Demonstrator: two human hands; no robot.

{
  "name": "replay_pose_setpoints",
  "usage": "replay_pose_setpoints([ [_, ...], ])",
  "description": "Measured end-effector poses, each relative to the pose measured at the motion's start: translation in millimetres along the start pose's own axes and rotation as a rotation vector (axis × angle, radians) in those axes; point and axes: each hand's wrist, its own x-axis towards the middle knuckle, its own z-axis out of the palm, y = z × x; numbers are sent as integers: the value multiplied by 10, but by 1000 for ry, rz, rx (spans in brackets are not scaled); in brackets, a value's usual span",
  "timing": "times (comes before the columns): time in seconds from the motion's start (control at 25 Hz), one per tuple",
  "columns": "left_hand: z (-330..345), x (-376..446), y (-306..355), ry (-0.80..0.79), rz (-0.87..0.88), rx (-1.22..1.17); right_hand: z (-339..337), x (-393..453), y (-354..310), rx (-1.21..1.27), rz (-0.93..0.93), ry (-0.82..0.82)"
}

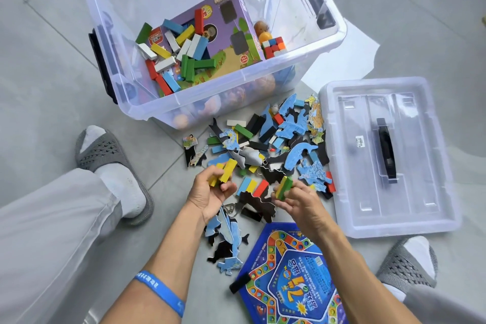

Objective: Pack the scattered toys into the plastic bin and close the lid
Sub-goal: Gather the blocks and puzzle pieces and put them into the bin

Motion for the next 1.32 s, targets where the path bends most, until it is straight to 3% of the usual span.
replay_pose_setpoints([
  [0.12, 14, -111, 43, -227, -35, -38, 67, -32, -108, 81, 36, -179],
  [0.24, 57, -107, 49, -304, -38, 91, 181, 40, -192, -71, 35, -97],
  [0.28, 61, -99, 50, -308, -44, 157, 222, 77, -199, -265, -6, -25],
  [0.36, 54, -73, 28, -291, -60, 247, 270, 165, -186, -943, -196, 105],
  [0.44, 41, -38, -12, -264, -70, 272, 301, 245, -97, -1569, -407, 59],
  [0.52, 28, 10, -57, -219, -86, 259, 295, 290, -22, -1824, -515, 21],
  [0.6, 19, 40, -84, -159, -87, 230, 282, 332, 17, -1929, -568, 41],
  [0.72, 65, 58, -91, -59, -68, 191, 214, 328, 1, -1711, -538, 138],
  [0.88, 199, -92, -70, 89, 8, 126, 255, -19, -176, -766, -255, 141],
  [1.0, 412, -425, -38, 49, 50, 75, 529, -472, -296, -246, -119, 54],
  [1.2, 1116, -1266, 740, -152, 259, -199, 1636, -907, -1331, -24, -189, -25],
  [1.32, 1478, -1640, 1517, -229, 327, -139, 2151, -1016, -2122, -32, -126, -14],
])
